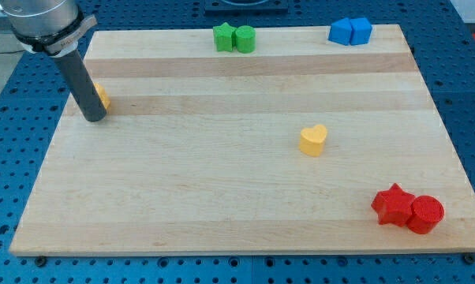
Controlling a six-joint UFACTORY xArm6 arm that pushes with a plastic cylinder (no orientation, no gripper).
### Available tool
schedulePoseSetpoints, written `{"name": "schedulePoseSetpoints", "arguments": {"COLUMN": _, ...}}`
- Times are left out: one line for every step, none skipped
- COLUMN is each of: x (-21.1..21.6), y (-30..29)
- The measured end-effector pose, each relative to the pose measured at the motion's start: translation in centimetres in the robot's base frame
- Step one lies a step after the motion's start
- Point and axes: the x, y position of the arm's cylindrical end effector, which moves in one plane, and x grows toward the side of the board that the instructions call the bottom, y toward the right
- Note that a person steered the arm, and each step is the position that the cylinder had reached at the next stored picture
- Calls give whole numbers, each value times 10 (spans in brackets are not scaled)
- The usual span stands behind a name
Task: Move yellow heart towards center of the board
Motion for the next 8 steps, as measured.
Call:
{"name": "schedulePoseSetpoints", "arguments": {"x": 2, "y": 4}}
{"name": "schedulePoseSetpoints", "arguments": {"x": 3, "y": 85}}
{"name": "schedulePoseSetpoints", "arguments": {"x": 3, "y": 181}}
{"name": "schedulePoseSetpoints", "arguments": {"x": 3, "y": 274}}
{"name": "schedulePoseSetpoints", "arguments": {"x": 5, "y": 356}}
{"name": "schedulePoseSetpoints", "arguments": {"x": 34, "y": 396}}
{"name": "schedulePoseSetpoints", "arguments": {"x": 83, "y": 392}}
{"name": "schedulePoseSetpoints", "arguments": {"x": 85, "y": 373}}
